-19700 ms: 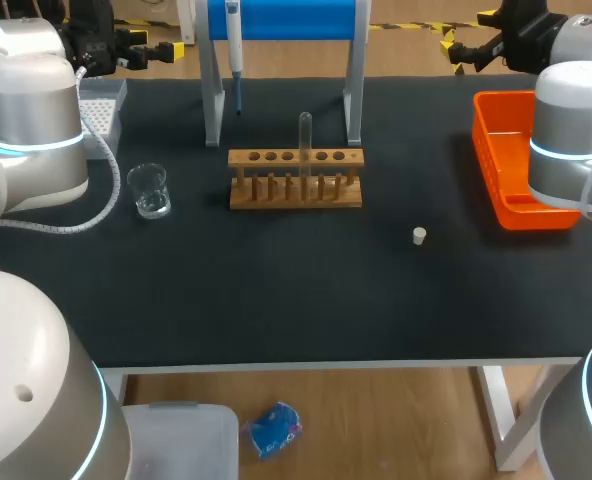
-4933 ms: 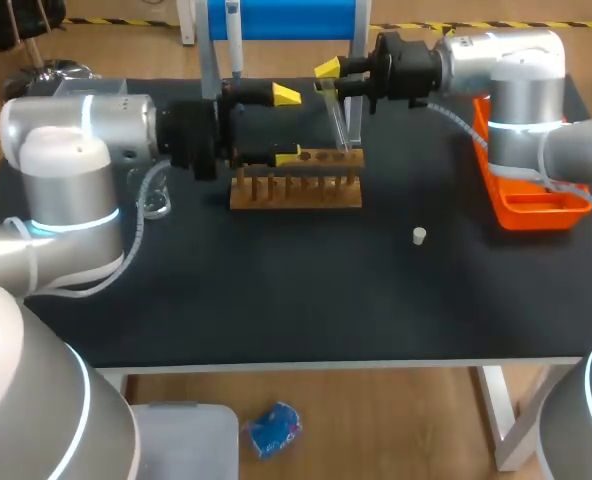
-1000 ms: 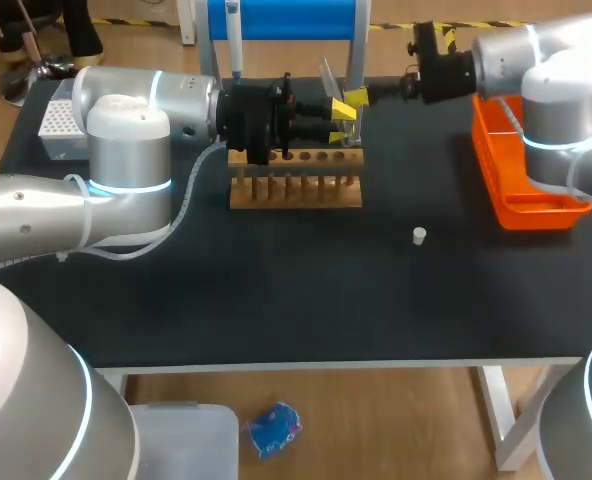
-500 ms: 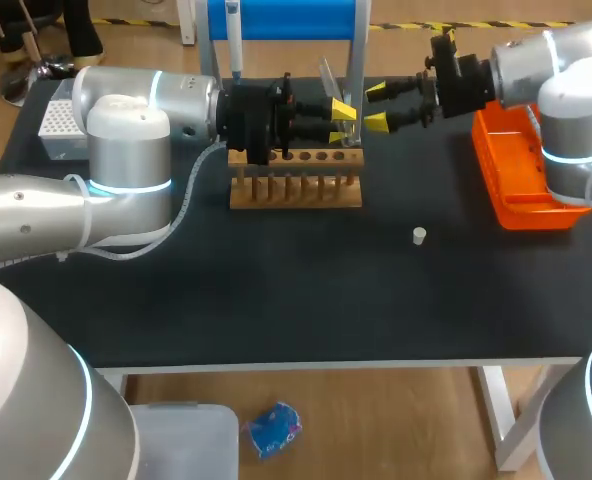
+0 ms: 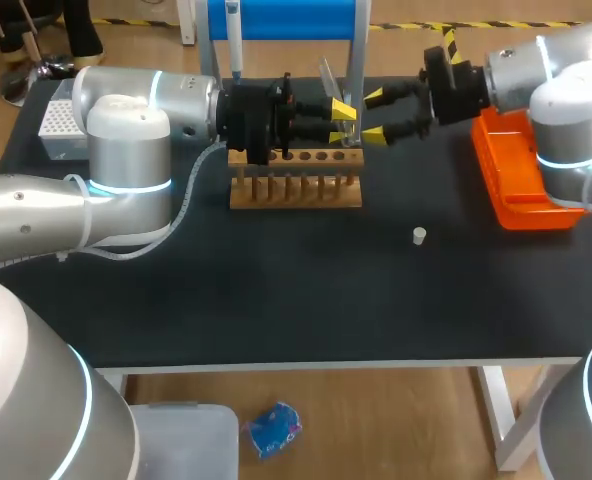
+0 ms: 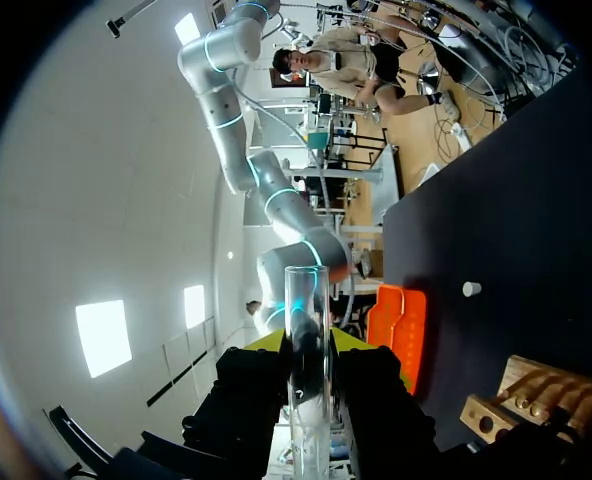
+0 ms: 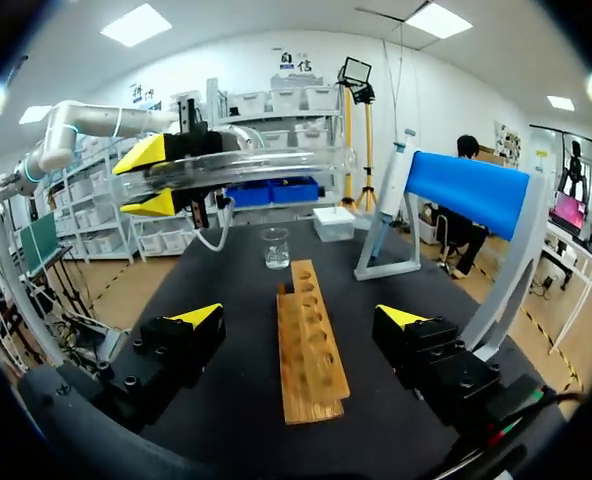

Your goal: Invert the test tube, pick up the pipette, mount the tip to pipette, aspirate from beaker and dispense into the tube, eject the tip, return the pipette, and cap with the stopper.

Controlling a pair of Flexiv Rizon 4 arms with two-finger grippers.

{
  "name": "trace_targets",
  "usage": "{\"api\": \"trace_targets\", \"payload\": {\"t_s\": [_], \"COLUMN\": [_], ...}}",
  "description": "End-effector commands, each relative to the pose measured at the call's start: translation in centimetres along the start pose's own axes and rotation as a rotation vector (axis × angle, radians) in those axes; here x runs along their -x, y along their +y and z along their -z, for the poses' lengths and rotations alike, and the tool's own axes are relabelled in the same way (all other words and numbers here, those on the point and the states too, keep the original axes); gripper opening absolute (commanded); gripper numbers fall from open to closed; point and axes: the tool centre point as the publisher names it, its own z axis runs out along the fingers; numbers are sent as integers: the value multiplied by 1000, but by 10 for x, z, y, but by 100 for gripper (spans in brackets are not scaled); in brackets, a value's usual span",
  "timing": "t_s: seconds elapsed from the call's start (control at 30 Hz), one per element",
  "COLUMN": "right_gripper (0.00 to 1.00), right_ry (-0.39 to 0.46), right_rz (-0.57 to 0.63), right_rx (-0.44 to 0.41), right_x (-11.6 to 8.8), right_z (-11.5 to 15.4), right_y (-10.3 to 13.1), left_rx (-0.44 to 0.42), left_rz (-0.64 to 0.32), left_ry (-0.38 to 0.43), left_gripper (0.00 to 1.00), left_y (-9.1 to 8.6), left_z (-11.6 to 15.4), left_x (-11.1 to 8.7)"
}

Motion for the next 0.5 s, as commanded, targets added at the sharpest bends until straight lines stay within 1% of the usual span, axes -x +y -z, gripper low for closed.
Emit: {"api": "trace_targets", "payload": {"t_s": [0.03, 0.13, 0.2, 0.5], "right_gripper": [100, 100, 100, 100], "right_ry": [-3, -3, -8, 1], "right_rz": [-1, -1, 22, 61], "right_rx": [-14, -14, -11, 56], "right_x": [-1, -1, 0, 3], "right_z": [1, 1, -3, 4], "right_y": [3, 3, -3, -20], "left_rx": [-1, -1, -1, -1], "left_rz": [-2, -2, -2, -2], "left_ry": [1, 1, 1, 1], "left_gripper": [0, 0, 0, 0], "left_y": [0, 0, 0, 0], "left_z": [0, 0, 0, 0], "left_x": [0, 0, 0, 0]}}
